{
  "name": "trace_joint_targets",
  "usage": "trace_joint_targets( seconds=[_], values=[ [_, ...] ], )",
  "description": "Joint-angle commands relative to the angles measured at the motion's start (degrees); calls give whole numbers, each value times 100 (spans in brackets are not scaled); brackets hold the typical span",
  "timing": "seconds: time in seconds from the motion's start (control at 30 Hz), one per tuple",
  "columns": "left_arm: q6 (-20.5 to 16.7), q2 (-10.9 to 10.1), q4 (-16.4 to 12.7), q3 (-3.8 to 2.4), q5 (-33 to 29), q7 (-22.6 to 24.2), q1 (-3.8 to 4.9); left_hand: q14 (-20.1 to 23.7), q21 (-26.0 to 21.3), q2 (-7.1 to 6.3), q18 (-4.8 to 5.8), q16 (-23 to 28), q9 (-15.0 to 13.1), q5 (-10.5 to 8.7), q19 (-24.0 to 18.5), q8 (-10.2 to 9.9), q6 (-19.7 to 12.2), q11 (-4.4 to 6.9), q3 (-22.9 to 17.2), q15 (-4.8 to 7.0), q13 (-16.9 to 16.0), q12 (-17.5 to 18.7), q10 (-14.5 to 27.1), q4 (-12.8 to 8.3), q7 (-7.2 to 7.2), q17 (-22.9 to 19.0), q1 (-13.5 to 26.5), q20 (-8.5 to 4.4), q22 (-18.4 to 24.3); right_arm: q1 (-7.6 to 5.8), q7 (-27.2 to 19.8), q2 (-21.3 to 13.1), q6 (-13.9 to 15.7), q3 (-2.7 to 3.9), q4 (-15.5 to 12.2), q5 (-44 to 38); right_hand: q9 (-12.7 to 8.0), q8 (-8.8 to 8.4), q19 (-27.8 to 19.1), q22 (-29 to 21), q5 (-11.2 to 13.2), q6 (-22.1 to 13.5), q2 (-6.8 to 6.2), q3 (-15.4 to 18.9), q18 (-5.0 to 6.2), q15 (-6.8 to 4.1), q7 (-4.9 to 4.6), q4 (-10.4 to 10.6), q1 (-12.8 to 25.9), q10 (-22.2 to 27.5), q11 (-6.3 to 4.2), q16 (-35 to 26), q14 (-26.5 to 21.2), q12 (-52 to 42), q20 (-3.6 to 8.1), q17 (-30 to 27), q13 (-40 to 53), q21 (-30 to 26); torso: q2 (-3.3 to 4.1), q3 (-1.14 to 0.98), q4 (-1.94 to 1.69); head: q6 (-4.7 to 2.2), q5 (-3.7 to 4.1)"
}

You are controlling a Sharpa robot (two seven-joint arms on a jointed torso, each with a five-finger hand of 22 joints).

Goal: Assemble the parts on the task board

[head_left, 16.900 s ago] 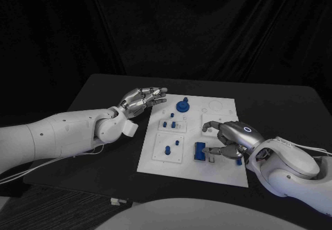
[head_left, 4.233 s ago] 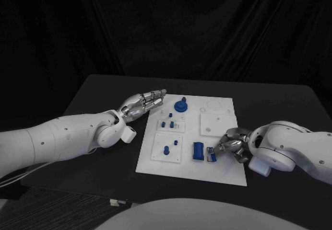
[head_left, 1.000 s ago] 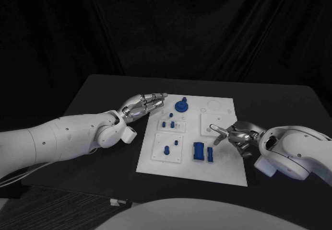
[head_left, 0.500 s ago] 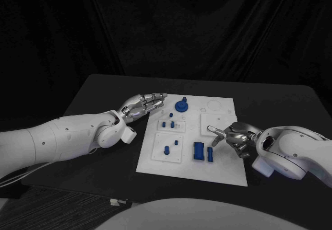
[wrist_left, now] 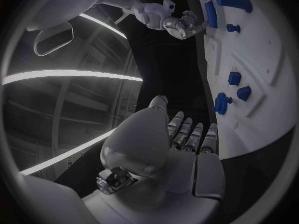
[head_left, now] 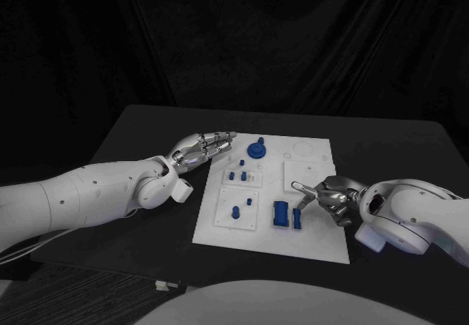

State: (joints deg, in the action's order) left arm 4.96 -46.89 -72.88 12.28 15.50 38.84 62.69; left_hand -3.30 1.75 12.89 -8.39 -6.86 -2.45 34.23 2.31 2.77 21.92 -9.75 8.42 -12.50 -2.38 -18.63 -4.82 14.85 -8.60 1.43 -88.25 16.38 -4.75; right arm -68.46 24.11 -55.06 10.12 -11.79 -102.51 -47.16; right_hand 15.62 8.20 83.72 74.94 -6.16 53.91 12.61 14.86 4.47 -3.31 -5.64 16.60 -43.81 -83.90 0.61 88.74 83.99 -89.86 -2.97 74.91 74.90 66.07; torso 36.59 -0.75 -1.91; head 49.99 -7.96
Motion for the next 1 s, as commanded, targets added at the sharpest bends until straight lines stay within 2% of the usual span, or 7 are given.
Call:
trace_joint_targets(
  seconds=[0.03,0.4,0.63,0.73,0.77,0.87,1.0],
  values=[
    [64,-7,-14,-6,-8,768,-7,-48,35,-4,29,-20,-7,20,29,18,26,-18,-33,2,-4,-17,-29,-1,-7,6,-51,24,-6,50,258,17,-267,-14,-14,-39,2,1,-10,882,-54,35,-2,48,23,47,-15,2,-82,-610,45,21,536,-14,-22,1181,1510,-20,0,-1,1,1,-4],
    [82,1,-9,-6,-8,759,-8,-49,38,-3,28,-22,-5,19,34,15,13,-24,-37,0,-3,-12,-28,2,-6,6,-50,24,-15,81,336,35,-289,-14,1,-50,-117,-86,-28,867,-126,-45,76,125,32,67,-46,0,-220,-610,71,11,530,-14,-38,1151,1510,-71,-2,0,1,1,2],
    [84,-6,-10,-6,-8,760,-9,-49,40,-3,28,-23,-4,18,36,15,13,-29,-41,-1,-3,-12,-28,4,-4,6,-50,25,-18,85,236,16,-136,-14,-19,-178,-245,-200,-46,854,-143,-209,112,223,40,95,-94,6,-291,-610,107,-2,521,-14,-60,1110,1510,-120,3,-1,1,1,0],
    [81,-13,-15,-6,-8,763,-9,-48,42,-2,28,-21,-4,18,39,15,14,-30,-42,-1,-3,-16,-29,4,-3,5,-50,26,-23,85,117,1,-11,-14,-35,-316,-365,-295,-47,855,-129,-359,142,324,39,123,-139,9,-303,-610,139,-6,519,-14,-85,1098,1510,-118,3,0,1,1,-8],
    [79,-16,-18,-6,-8,766,-9,-49,44,-2,28,-23,-4,18,41,15,16,-31,-43,-1,-3,-16,-29,5,-3,5,-50,26,-26,85,11,-13,81,-14,-49,-402,-416,-329,-48,855,-109,-418,145,374,42,108,-143,9,-304,-610,105,-5,519,-14,-84,1099,1510,-118,4,0,1,1,-9],
    [70,-25,-24,-6,-8,784,-9,-49,44,-2,28,-23,-4,18,41,15,16,-31,-43,-1,-3,-16,-29,5,-3,5,-50,26,-26,85,-248,-54,296,-13,-94,-499,-468,-346,-46,858,-66,-448,153,440,45,69,-109,9,-296,-610,57,-3,521,-14,-61,1105,1510,-108,3,-1,2,1,-19],
    [-17,-61,-57,-6,-8,862,-8,-35,47,-14,6,-9,-11,0,45,28,76,-39,-48,45,-7,-54,-47,50,-24,1,-21,14,-26,60,-733,-163,699,-12,-196,-531,-535,-306,-36,866,21,-373,177,581,42,-18,9,11,-233,-610,-50,1,524,-14,8,1116,1510,-76,-1,-1,4,1,-22]
  ],
)
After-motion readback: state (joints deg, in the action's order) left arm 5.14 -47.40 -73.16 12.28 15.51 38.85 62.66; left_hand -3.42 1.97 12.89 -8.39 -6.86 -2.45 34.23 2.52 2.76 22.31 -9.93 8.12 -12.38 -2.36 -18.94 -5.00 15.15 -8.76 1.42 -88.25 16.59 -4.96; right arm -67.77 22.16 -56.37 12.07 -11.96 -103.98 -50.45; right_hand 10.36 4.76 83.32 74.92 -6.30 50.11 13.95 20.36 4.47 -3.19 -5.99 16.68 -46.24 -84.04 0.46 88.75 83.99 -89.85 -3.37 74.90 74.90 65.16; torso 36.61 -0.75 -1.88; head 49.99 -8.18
